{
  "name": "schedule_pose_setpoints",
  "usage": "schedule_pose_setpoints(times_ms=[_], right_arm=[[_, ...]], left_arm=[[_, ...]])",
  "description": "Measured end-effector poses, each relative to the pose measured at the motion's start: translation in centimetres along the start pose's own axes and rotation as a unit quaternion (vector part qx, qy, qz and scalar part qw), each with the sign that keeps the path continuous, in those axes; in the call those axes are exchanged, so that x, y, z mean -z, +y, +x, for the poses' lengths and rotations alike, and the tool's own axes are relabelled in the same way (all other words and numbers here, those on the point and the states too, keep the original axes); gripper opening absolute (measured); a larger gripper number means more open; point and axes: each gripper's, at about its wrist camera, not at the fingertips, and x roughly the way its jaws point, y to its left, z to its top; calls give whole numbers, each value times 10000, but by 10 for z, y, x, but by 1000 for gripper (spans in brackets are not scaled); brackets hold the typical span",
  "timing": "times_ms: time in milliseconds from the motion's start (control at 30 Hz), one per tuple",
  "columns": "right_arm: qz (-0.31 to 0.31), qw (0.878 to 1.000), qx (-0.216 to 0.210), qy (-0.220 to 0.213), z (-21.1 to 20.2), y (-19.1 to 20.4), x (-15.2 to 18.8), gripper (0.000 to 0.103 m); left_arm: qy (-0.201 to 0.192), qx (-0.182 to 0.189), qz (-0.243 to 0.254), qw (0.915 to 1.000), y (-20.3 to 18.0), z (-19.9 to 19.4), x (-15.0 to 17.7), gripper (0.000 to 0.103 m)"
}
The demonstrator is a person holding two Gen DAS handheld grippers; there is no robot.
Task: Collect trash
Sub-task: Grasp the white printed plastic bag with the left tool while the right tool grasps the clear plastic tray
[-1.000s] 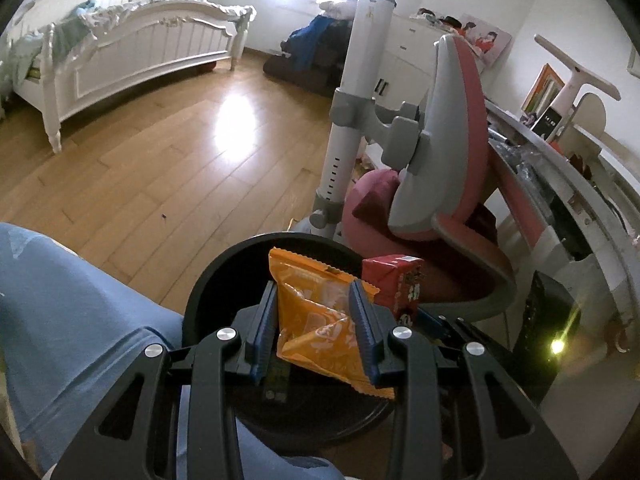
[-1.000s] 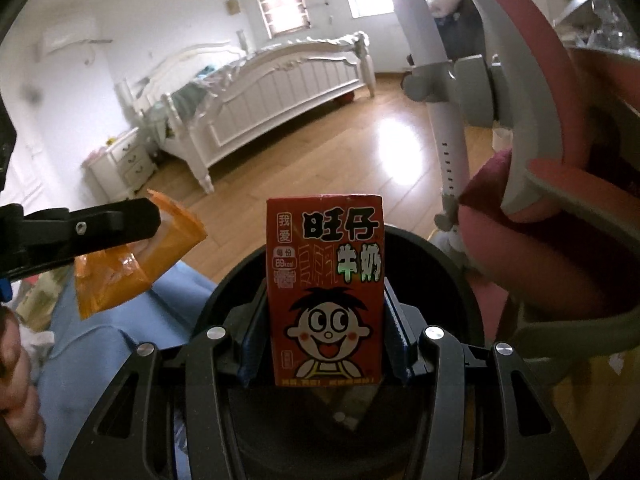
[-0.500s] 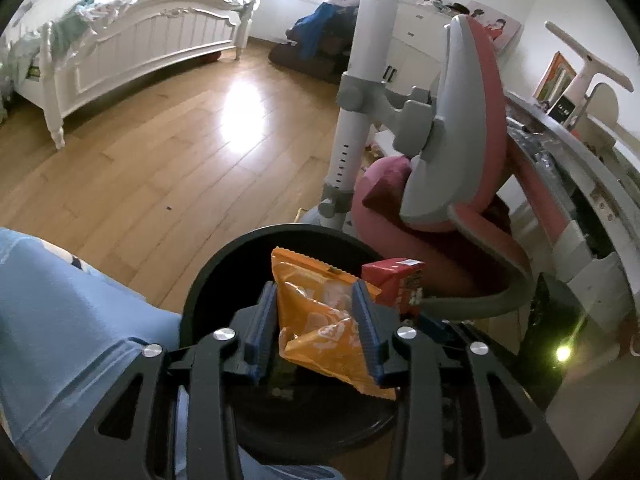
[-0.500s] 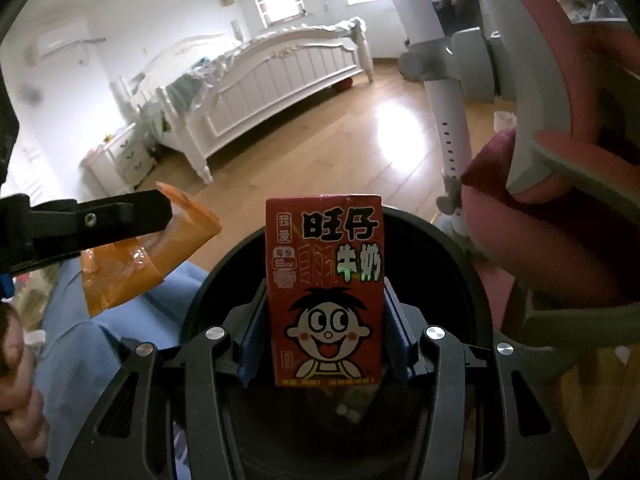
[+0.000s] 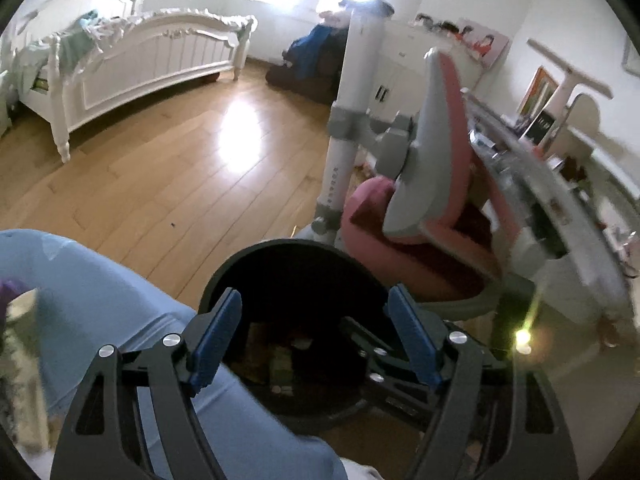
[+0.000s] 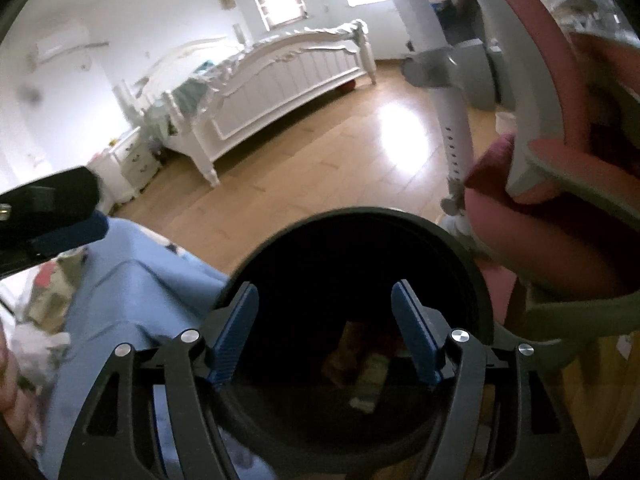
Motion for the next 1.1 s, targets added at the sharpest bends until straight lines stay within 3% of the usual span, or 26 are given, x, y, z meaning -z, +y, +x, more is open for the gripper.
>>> schedule_pose_setpoints(times_ms=[67, 167, 300, 400, 500, 600, 700, 833, 933, 1000, 1033, 1067, 1100], right_arm=[[-147, 9998, -141, -21, -7, 19, -4, 70], [-370, 9983, -455, -27, -18, 54, -12, 70], [-722, 9930, -933, 51, -30, 109, -22, 74], [-981, 9859, -1339, 195, -34, 157, -26, 75], [-1264, 9752, -1764, 430, -35, 212, -26, 75], [-1401, 9646, -2123, 700, -32, 261, -27, 75], [-1557, 9601, -2123, 947, -20, 305, -27, 77], [-1666, 9614, -1742, 1327, 17, 352, -22, 80], [-1550, 9636, -1476, 1599, 43, 364, -21, 80], [-1490, 9649, -1328, 1708, 55, 368, -19, 80], [-1476, 9649, -1293, 1747, 61, 370, -18, 75], [-1485, 9638, -1236, 1837, 65, 372, -16, 58], [-1495, 9628, -1223, 1891, 67, 371, -15, 52]], left_arm=[[-162, -21, -56, 9999, 6, -27, 3, 76], [-435, -175, -133, 9988, 21, -68, 9, 86], [-822, -560, -364, 9944, 57, -124, 23, 86], [-1071, -1104, -626, 9861, 97, -166, 40, 88], [-1226, -1689, -876, 9741, 144, -199, 61, 97], [-1060, -2075, -786, 9693, 177, -210, 78, 97], [-645, -2207, -593, 9714, 204, -202, 91, 97], [-155, -2464, -231, 9688, 230, -184, 102, 97], [17, -2419, -145, 9702, 248, -179, 102, 98], [29, -2173, -153, 9760, 258, -181, 102, 97], [41, -2059, -164, 9784, 265, -181, 102, 98], [81, -1900, -230, 9815, 272, -180, 103, 98], [108, -1753, -313, 9840, 278, -178, 102, 97]])
